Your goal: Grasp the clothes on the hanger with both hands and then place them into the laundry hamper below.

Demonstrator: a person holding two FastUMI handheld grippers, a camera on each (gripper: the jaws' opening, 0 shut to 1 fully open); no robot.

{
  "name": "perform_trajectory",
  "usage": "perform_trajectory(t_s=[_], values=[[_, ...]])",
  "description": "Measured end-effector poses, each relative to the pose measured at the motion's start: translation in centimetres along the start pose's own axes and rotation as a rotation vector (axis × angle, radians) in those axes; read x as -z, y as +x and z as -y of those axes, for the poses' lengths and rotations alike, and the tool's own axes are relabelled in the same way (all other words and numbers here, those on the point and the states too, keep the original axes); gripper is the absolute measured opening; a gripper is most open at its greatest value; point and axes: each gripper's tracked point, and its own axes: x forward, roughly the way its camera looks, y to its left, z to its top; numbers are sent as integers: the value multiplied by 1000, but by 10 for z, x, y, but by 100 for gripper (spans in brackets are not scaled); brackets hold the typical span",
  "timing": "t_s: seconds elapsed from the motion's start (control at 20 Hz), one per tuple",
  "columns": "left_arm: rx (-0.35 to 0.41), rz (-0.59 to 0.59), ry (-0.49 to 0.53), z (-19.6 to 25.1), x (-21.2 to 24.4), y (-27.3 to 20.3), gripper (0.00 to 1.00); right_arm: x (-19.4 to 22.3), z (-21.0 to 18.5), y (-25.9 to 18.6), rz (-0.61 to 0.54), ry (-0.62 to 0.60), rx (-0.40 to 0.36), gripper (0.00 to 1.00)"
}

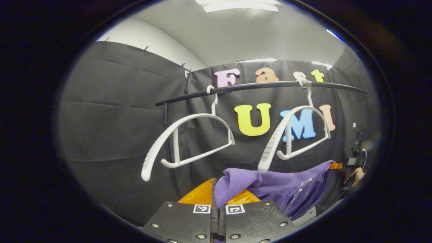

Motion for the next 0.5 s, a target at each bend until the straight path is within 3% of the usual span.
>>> perform_trajectory(t_s=[0.05,0.1,0.2,0.3,0.5], values=[[-6,-3,-1,1,3,-3,6,6,-1,-4,-7,-18,-1,2],[-13,-8,-7,2,8,-6,1,10,-1,-9,-11,-37,-5,2],[-23,-20,-28,2,19,-13,6,16,-6,-17,-15,-78,-18,2],[-35,-34,-44,4,30,-24,1,21,-12,-29,-13,-136,-34,2],[-31,-49,-70,13,48,-49,1,28,-29,-66,11,-214,-79,2]])
